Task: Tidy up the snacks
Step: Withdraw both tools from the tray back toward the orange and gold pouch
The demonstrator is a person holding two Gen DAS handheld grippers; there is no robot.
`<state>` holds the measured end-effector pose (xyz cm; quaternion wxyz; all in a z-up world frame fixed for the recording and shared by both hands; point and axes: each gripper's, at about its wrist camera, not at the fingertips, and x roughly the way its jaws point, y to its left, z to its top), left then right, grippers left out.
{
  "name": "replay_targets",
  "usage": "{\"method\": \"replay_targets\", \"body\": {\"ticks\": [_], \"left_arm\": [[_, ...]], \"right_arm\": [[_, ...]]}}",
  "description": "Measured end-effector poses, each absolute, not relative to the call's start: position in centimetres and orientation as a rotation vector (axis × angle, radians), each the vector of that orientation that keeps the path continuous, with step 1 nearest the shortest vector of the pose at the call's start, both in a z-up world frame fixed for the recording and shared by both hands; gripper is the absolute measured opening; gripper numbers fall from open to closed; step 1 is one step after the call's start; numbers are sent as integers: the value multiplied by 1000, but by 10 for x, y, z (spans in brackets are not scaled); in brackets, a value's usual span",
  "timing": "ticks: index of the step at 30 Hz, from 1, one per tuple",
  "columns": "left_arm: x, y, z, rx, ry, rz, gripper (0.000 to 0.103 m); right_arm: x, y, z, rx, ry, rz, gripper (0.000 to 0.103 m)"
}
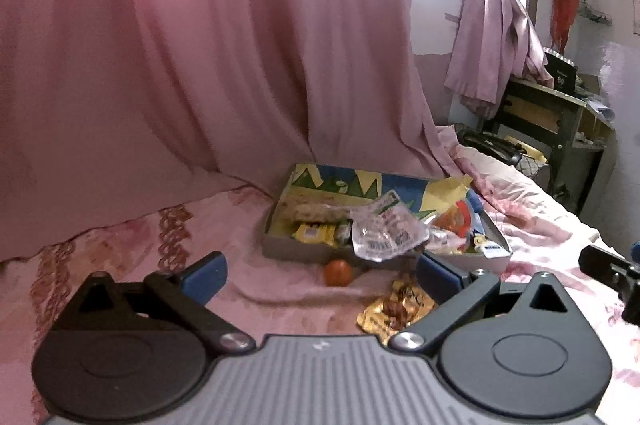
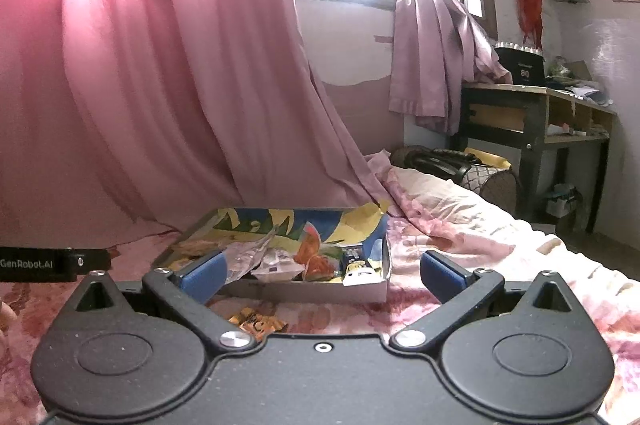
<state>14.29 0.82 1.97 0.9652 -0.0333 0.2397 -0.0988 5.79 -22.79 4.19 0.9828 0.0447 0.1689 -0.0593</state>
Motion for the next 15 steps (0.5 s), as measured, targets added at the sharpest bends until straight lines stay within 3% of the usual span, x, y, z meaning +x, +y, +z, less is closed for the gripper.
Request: {"method": "replay_targets", "body": {"ticks": [15], "left_arm": [[79, 21, 10, -53, 550, -147, 103]], "right_arm": [[2, -217, 36, 115, 441, -98, 102]]}}
